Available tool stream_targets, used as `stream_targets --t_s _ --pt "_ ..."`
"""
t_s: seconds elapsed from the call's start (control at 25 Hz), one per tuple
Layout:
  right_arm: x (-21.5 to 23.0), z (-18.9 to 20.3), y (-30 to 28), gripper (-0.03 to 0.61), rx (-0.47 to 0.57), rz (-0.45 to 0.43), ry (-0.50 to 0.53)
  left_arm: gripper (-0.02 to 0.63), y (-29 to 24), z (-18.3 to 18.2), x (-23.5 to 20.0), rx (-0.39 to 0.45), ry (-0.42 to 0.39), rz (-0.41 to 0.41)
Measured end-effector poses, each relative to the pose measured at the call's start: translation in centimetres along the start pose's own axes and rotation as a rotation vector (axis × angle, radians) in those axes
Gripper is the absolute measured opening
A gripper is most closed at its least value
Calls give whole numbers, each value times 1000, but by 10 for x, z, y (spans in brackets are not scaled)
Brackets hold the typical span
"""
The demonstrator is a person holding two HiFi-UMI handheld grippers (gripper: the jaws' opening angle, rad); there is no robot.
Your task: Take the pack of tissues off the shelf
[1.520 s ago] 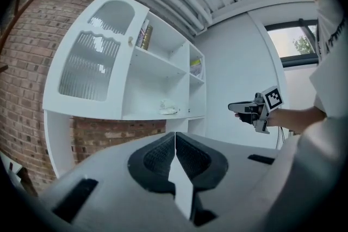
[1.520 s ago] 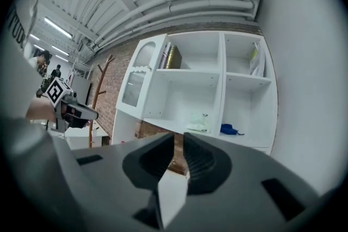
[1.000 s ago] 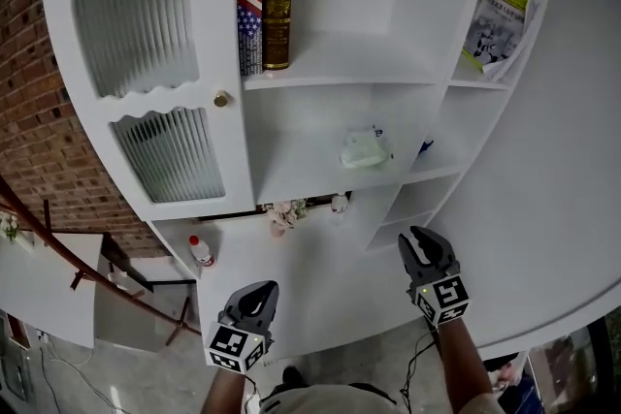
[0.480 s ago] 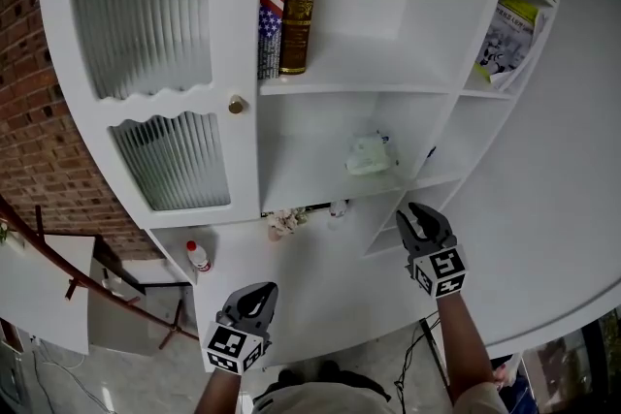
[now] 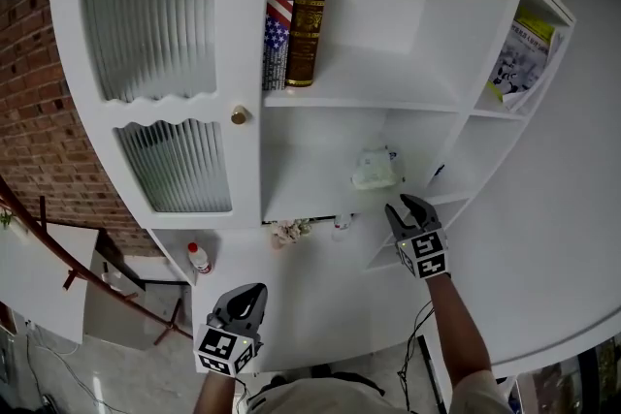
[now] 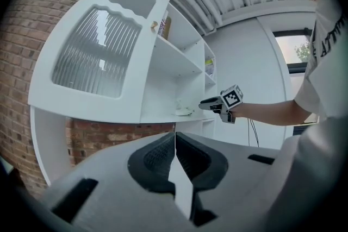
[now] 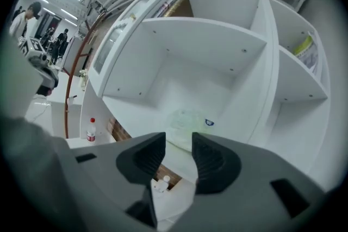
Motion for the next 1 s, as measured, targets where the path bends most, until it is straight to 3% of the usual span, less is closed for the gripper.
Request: stream_targets --t_s 0.36,0.6,1.0 --pt "14 7 -57 192 -77 -23 -12 26 -3 -5 -8 18 14 -75" --pt "1 13 -89 233 -189 -168 -73 26 -7 -4 -12 20 23 -98" --pt "1 32 -116 233 -358 -294 -190 26 -7 -6 -16 21 28 -117"
Point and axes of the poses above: the fingertips, and each gripper's own axes: y backward along the fingers, x to its right, z out of its underside, the point moved 3 cm from there along y, backward along the fingers, and after that the axes turned 11 degrees about y, right-handed, at the moved point
